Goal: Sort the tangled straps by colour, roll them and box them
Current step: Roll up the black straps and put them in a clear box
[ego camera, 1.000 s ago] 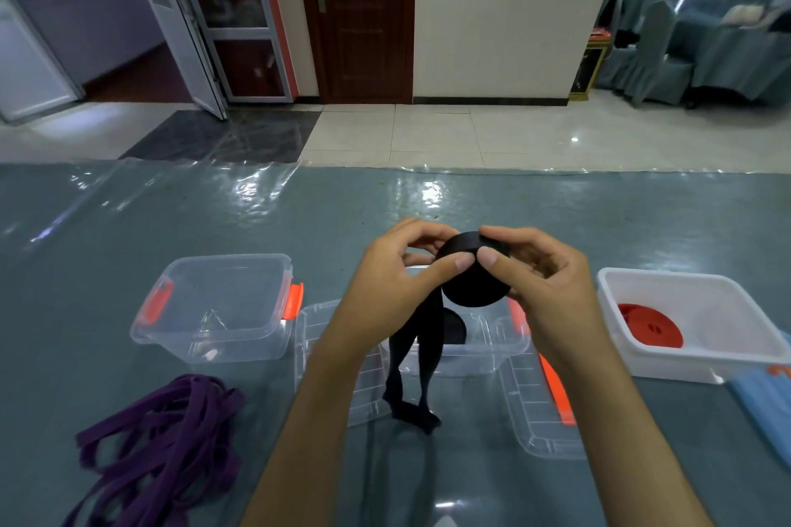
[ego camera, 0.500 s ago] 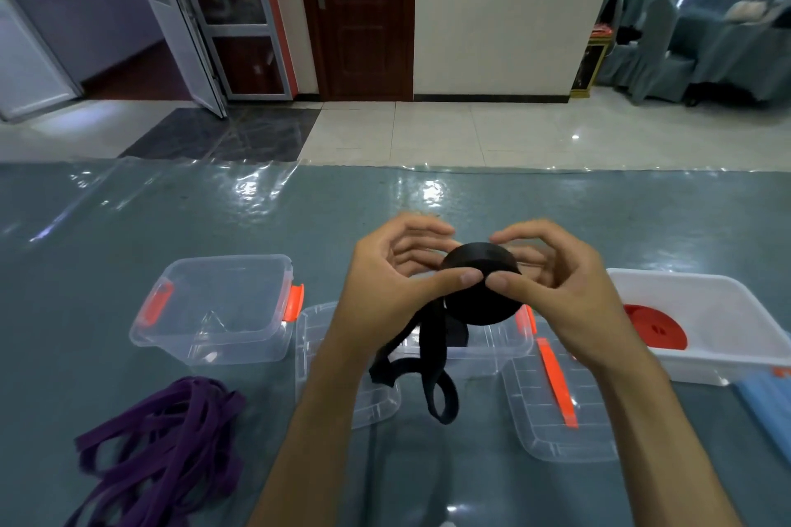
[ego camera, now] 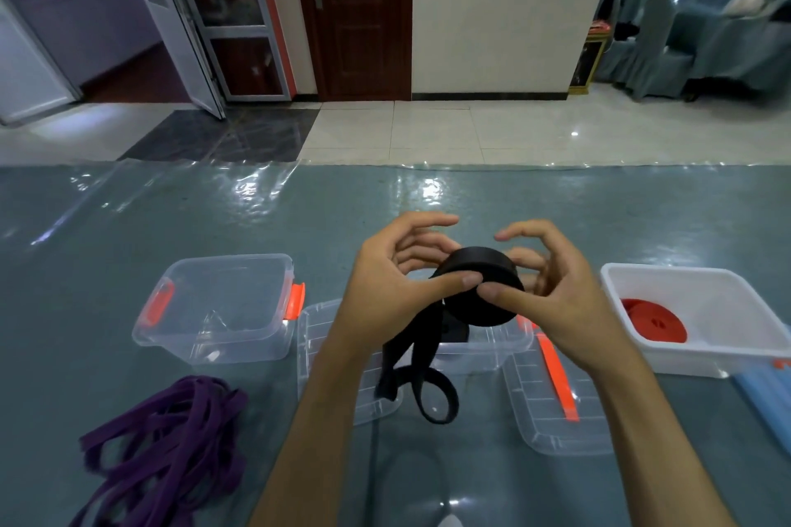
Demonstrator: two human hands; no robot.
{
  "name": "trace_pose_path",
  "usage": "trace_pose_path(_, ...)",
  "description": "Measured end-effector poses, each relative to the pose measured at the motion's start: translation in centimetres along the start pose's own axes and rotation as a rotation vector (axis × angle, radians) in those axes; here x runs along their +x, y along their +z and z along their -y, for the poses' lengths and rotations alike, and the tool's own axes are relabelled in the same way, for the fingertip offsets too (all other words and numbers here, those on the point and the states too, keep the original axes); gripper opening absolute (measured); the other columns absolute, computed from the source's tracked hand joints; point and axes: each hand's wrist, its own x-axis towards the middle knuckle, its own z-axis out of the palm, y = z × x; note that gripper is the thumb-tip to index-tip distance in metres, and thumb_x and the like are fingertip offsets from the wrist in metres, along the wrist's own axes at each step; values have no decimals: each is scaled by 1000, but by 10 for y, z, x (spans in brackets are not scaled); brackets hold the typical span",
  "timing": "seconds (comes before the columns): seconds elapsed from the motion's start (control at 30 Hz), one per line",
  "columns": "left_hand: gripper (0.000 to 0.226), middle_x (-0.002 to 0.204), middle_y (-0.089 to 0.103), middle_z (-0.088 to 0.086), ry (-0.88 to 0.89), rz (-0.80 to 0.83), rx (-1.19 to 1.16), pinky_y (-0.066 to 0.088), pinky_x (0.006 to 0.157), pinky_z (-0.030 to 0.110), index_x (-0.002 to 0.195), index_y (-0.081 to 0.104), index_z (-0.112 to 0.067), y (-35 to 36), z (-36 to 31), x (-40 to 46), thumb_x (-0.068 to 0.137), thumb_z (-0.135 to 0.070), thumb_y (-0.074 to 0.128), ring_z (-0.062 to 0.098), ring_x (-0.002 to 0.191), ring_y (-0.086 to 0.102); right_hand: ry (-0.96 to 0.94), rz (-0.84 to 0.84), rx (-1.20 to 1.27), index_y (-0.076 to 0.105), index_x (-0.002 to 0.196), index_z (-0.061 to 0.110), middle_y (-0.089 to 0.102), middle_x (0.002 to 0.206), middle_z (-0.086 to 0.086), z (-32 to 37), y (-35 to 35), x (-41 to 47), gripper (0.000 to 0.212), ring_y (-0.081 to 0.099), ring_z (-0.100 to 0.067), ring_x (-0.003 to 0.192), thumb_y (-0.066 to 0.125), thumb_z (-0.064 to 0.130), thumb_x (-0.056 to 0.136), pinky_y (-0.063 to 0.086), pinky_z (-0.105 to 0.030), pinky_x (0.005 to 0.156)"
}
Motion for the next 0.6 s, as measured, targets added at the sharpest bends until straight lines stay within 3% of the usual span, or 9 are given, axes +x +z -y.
trace_pose_path(0.07, 50, 107, 78, 1, -84, 45, -6, 59, 90, 25, 121, 72, -30, -1, 0, -1, 76, -26, 94, 21, 103, 77, -52, -33, -84, 72, 120, 29, 79, 104, -7, 0, 0, 0, 54, 80, -25, 95, 94, 42, 73, 63, -28, 77)
trace_pose_path(0.2, 29, 110, 78, -6, -119, 79, -7, 57, 87, 17, 112, 79, -30, -3, -4, -4, 85, -34, 86, 11, 108, 74, -126, -121, 16, 79, 112, 26, 79, 111, -6, -8, 8, 1, 43, 78, -24, 104, 94, 37, 74, 62, -27, 84)
trace_pose_path(0.4, 39, 119, 73, -8, -142, 111, 111, 54, 107, 36, 122, 78, -29, -14, -4, -2, 84, -28, 89, 12, 119, 70, -85, -141, 38, 78, 114, 23, 79, 113, -6, -17, 9, 0, 44, 77, -25, 108, 95, 35, 75, 63, -30, 84)
trace_pose_path(0.5, 56, 125, 71, -15, -169, 123, 99, 58, 99, 27, 135, 69, -34, -17, 2, -5, 83, -32, 90, 4, 123, 66, -93, -174, 35, 78, 113, 24, 79, 113, -4, -16, 12, 0, 38, 76, -18, 109, 92, 28, 77, 62, -25, 84)
trace_pose_path(0.6, 62, 128, 69, -20, -198, 140, 190, 56, 102, 32, 135, 64, -44, -23, 16, -9, 78, -48, 87, 0, 126, 62, -104, -200, 9, 78, 112, 26, 79, 113, -2, -13, 11, 0, 36, 75, -17, 111, 89, 26, 78, 62, -24, 85)
